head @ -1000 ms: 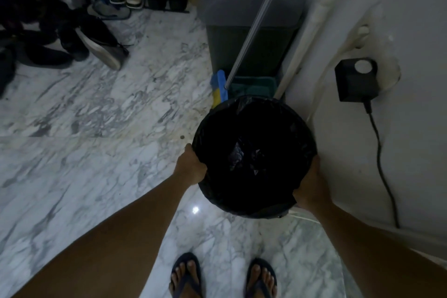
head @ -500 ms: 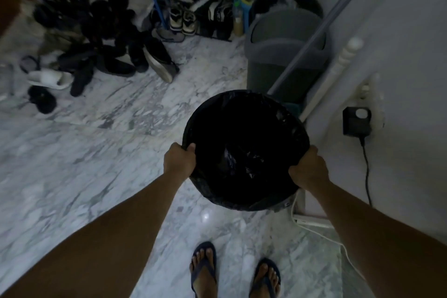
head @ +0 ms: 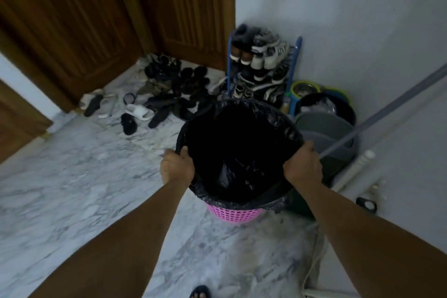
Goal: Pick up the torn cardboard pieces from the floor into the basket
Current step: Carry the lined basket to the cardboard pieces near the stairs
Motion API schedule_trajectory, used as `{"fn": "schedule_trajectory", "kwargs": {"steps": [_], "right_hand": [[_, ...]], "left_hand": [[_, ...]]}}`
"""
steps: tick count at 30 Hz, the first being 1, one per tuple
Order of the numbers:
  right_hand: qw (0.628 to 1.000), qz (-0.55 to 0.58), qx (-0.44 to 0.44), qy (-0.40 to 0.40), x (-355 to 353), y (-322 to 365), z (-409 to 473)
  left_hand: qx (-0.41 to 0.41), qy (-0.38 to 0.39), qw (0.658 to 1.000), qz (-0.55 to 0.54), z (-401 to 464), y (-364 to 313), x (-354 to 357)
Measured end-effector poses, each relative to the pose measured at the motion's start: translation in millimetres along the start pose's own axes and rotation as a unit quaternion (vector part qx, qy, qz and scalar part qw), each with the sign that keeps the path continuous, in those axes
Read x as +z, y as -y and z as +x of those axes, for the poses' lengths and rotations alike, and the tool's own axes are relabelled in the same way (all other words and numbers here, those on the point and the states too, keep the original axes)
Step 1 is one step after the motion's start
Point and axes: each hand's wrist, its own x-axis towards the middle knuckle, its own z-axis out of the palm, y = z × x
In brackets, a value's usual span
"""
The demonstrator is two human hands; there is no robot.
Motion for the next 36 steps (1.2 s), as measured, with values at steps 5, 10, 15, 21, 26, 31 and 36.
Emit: {"fn": "schedule_trajectory", "kwargs": {"steps": [5,10,15,21,26,31,36], "right_hand": [[0.997,0.000,-0.080,-0.006,-36,72,-21],[0.992,-0.014,-0.127,-0.004,-49,143,-49],[0.985,-0.013,-0.172,0.007,-33,220,-92],[0.970,0.008,-0.242,0.021,5,319,-160],[0.954,0.008,-0.299,0.034,43,397,-217],[0.938,0.009,-0.341,0.058,88,469,-279],[0.920,0.005,-0.379,0.097,124,525,-329]], "left_hand": [[-0.002,-0.046,0.998,-0.049,8,-11,-77],[-0.020,-0.093,0.992,-0.079,19,-6,-148],[-0.049,-0.137,0.982,-0.118,38,24,-228],[-0.080,-0.188,0.969,-0.140,72,85,-332],[-0.103,-0.228,0.954,-0.164,95,139,-413],[-0.142,-0.282,0.933,-0.171,110,201,-489],[-0.173,-0.335,0.915,-0.147,114,251,-547]]}}
